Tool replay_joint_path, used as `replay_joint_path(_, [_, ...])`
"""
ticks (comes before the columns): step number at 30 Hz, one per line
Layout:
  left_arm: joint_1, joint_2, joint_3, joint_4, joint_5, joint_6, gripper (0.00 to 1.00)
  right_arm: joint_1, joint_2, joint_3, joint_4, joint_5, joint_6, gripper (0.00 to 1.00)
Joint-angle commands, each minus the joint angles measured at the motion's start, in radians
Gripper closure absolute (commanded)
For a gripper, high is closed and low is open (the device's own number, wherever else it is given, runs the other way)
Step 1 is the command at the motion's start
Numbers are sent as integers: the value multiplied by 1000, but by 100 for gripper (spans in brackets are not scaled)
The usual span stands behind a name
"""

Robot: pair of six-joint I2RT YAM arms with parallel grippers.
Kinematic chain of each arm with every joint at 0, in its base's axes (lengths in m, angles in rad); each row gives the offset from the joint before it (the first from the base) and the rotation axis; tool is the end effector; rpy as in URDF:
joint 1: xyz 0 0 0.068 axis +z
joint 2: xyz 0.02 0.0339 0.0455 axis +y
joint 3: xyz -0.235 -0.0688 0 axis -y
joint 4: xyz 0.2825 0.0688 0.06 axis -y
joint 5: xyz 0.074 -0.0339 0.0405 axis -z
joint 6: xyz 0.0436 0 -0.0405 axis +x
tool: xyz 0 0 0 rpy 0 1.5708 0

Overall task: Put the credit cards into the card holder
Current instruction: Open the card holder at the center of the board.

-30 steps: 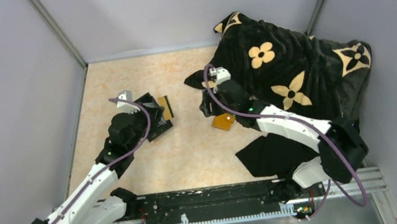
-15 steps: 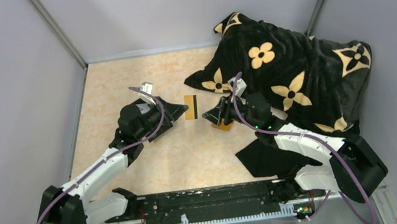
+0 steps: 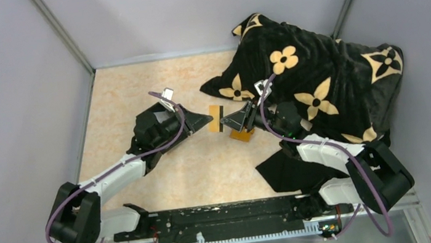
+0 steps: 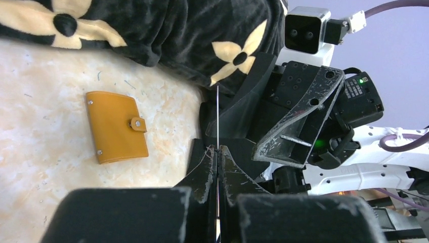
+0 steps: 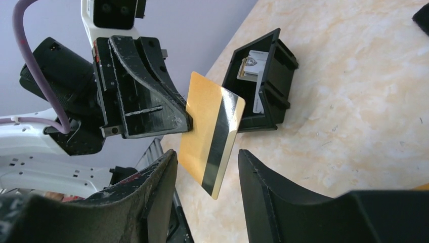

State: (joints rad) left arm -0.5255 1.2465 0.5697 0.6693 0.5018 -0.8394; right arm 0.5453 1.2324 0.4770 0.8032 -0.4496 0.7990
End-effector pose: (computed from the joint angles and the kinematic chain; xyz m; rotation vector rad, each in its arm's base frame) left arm 0.2621 -0.1762 0.2053 0.1638 1.7719 -1.4225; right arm 0.2483 0.1728 0.1906 -0.1848 1.6954 1.3800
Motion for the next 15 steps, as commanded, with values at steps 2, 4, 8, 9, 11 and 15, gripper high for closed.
replay_joint_path(2, [0, 33, -2, 123, 65, -48, 100, -17, 26, 2, 139, -47, 35, 52])
replay_joint_path(4, [0, 48, 1, 143, 83, -58, 100, -24, 33, -4, 158, -54, 42, 52])
replay_joint_path(8, [1, 77, 5, 163, 100, -70, 100, -37, 52, -8, 193, -76, 66, 53])
replay_joint_path(9, [0, 84, 4, 173, 104, -76, 100, -39, 60, -7, 199, -84, 70, 54])
replay_joint_path(11, [0, 96, 4, 196, 111, -87, 100, -42, 74, -7, 218, -98, 79, 55])
replay_joint_path(15, [1, 120, 5, 229, 123, -102, 100, -49, 105, -14, 268, -125, 107, 62])
